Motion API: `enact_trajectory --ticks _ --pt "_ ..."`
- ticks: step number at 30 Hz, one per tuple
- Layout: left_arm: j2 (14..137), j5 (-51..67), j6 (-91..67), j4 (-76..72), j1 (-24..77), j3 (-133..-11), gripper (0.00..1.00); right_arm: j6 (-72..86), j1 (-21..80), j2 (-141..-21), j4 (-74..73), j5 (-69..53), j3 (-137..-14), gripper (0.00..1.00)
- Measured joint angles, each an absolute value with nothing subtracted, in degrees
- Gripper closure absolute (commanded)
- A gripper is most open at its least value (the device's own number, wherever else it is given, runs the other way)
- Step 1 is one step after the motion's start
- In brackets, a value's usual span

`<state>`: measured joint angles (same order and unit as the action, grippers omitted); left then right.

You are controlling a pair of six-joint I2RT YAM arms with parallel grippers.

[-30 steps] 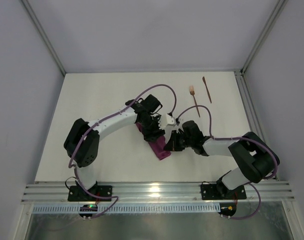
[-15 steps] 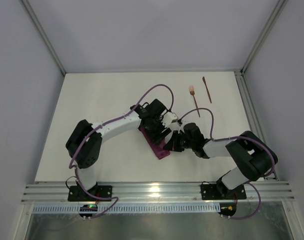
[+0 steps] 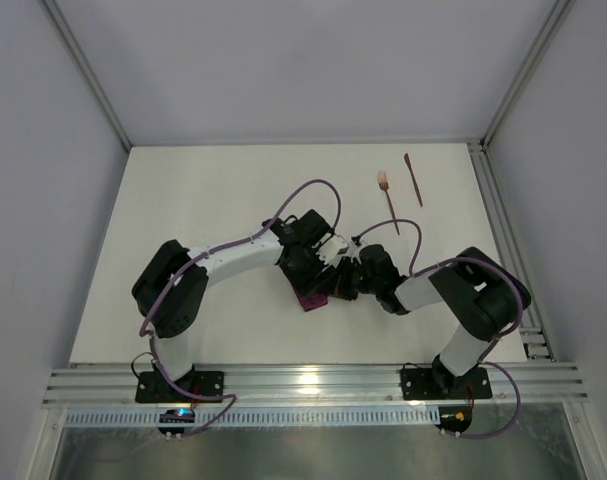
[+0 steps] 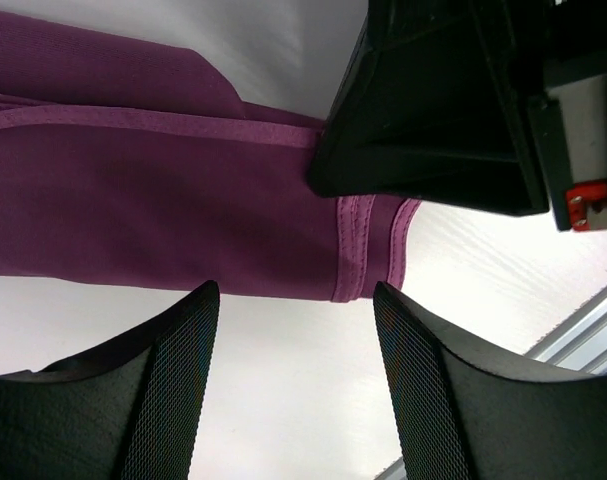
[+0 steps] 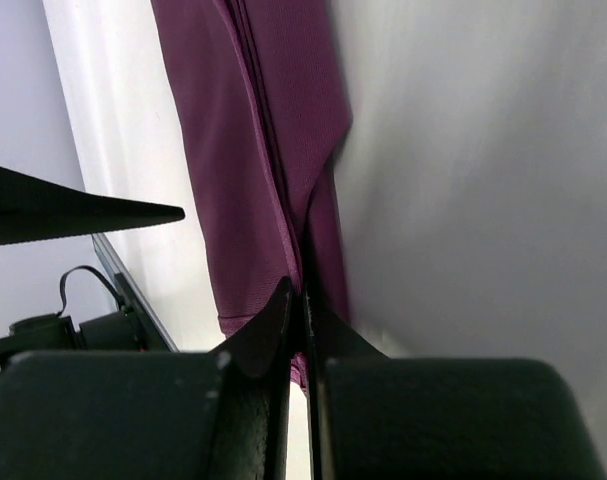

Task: Fold the napkin into a case and place the utensils inside
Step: Fold the smaller-rectangle-folded napkin at the center of the board.

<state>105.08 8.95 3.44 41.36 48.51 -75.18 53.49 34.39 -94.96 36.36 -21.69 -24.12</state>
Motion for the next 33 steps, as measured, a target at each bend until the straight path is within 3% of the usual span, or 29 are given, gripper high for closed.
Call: enact_trajectory --ticks 5,8,25,28,33 --pt "105.1 8.1 4.1 41.4 45.6 -75.4 0.34 56.5 35.6 -99.8 36.8 -21.4 -29.7 0.96" --pt "105.1 7.5 5.2 41.4 44.4 -75.5 0.22 57.5 35.9 -99.7 36.4 -20.5 -31.0 0.96" --pt "107.0 4.2 9.7 37.1 44.1 -73.6 0.27 60.0 36.0 -99.2 34.1 -19.8 -32.9 0.96" --pt "107.5 4.7 9.7 36.7 44.1 -73.7 0.35 60.4 35.9 -99.2 33.7 -19.8 -32.9 0.96" --pt "108.8 6.4 9.6 36.4 43.3 -74.2 0.61 61.2 35.8 -99.5 32.4 -19.8 -33.3 0.96"
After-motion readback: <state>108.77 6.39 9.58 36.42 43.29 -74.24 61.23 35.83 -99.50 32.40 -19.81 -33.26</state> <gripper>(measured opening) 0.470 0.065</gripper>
